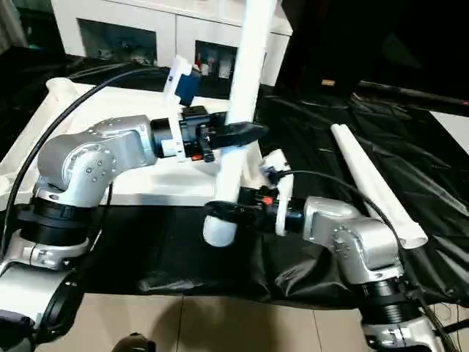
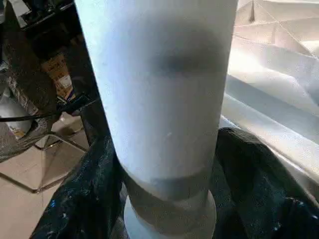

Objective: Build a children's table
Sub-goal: Insert table leg to table base

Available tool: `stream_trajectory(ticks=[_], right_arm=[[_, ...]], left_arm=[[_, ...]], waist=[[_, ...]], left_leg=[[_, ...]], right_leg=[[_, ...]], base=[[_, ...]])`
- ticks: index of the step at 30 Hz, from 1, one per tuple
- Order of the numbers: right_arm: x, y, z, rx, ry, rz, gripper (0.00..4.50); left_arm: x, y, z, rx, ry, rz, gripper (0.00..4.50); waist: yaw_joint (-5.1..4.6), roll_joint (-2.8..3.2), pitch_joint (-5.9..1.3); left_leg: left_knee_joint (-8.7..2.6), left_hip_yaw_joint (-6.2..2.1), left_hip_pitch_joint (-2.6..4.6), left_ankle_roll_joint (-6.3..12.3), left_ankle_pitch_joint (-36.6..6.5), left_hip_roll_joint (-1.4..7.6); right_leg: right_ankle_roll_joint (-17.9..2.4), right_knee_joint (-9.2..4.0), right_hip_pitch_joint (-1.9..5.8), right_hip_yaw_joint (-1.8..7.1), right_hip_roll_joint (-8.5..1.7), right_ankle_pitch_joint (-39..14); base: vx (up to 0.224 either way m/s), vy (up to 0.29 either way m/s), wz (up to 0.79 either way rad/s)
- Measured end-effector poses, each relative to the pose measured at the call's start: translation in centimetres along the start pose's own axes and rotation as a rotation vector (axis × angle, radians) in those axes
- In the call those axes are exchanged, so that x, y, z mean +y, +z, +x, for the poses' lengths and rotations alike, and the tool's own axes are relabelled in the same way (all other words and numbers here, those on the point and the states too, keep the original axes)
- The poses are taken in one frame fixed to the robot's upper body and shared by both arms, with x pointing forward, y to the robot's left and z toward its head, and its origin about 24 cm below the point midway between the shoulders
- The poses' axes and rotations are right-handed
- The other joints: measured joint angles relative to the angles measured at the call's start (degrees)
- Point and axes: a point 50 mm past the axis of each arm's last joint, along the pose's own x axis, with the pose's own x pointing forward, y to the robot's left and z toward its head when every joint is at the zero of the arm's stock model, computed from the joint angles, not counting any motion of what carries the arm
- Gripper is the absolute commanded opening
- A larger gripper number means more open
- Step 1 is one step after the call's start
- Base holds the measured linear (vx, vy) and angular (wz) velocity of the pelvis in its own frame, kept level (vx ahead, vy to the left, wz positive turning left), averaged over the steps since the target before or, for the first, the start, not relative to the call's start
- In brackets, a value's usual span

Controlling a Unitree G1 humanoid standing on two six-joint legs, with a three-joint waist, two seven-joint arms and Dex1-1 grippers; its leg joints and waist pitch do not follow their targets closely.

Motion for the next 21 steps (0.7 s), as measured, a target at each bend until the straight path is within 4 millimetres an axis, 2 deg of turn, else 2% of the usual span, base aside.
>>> stream_trajectory(ticks=[9, 11, 13, 15, 21], right_arm=[[0.16, -0.02, 0.41, 0.011, 0.020, -0.018, 2.99], [0.18, -0.03, 0.45, 0.011, 0.023, -0.018, 2.66], [0.27, -0.01, 0.53, 0.010, 0.035, -0.019, 2.61], [0.32, -0.02, 0.61, 0.012, 0.041, -0.020, 2.31], [0.46, -0.04, 0.77, 0.011, 0.057, -0.021, 1.96]], left_arm=[[-0.23, -0.17, 0.15, 0.015, -0.021, -0.006, 1.79], [-0.32, -0.14, 0.14, 0.014, -0.023, -0.003, 1.79], [-0.34, -0.12, 0.13, 0.014, -0.023, -0.001, 1.79], [-0.34, -0.13, 0.13, 0.015, -0.023, -0.002, 1.79], [-0.32, -0.15, 0.13, 0.015, -0.022, -0.010, 1.77]], waist=[[0.03, -0.22, -0.15], [0.02, -0.22, -0.15], [0.02, -0.22, -0.15], [0.05, -0.22, -0.15], [0.03, -0.22, -0.15]], left_leg=[[0.00, 0.00, 0.00, 0.00, 0.00, 0.00], [0.00, 0.00, 0.00, 0.00, 0.00, 0.00], [0.00, 0.00, 0.00, 0.00, 0.00, 0.00], [0.00, 0.00, 0.00, 0.00, 0.00, 0.00], [0.00, -0.01, 0.00, 0.00, 0.00, 0.00]], right_leg=[[0.01, 0.00, 0.00, 0.00, 0.00, 0.00], [0.01, 0.00, 0.00, 0.00, 0.00, 0.00], [0.01, 0.00, 0.00, 0.00, 0.00, 0.00], [0.01, 0.00, 0.00, 0.00, 0.00, 0.00], [0.01, 0.00, 0.00, 0.00, 0.00, 0.00]], base=[[0.000, 0.000, 0.00], [0.000, 0.000, 0.00], [0.000, 0.000, 0.00], [0.000, 0.000, 0.00], [0.000, 0.000, 0.00]])
